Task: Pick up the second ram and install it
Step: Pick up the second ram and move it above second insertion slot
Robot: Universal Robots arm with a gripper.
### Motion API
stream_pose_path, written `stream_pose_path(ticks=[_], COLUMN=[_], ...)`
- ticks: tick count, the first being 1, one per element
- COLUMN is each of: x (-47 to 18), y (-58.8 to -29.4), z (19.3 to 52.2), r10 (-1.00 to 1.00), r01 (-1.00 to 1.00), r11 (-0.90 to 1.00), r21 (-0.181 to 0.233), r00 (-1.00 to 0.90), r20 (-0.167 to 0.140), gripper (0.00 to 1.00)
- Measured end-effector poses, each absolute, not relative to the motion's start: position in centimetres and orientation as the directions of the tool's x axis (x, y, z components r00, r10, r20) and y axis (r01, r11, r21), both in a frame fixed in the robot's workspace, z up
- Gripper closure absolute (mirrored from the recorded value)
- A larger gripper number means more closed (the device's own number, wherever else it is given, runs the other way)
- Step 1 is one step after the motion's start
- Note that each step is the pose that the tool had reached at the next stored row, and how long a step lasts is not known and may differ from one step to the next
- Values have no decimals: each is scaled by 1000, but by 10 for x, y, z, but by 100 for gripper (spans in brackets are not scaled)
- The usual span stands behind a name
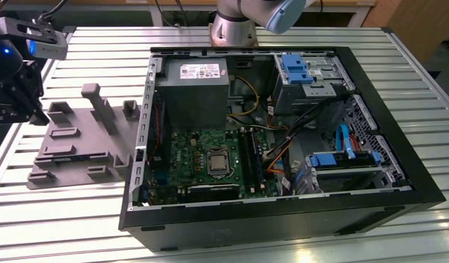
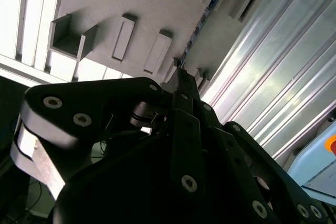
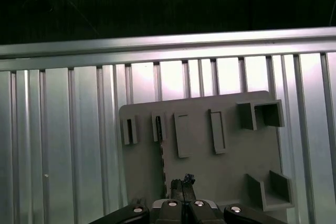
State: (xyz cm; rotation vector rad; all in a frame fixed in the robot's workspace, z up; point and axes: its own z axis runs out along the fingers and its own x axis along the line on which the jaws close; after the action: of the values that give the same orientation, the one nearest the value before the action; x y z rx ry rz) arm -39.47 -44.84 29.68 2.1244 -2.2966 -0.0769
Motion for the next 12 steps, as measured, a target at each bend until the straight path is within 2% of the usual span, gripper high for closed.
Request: stream_pose_path(ticks=[12], x=[-395], y=[-448], z=[292], r10=[-997], r01=[-996], r11=[75], r21=[44], r00=[-76], r20=[-24], gripper=[89])
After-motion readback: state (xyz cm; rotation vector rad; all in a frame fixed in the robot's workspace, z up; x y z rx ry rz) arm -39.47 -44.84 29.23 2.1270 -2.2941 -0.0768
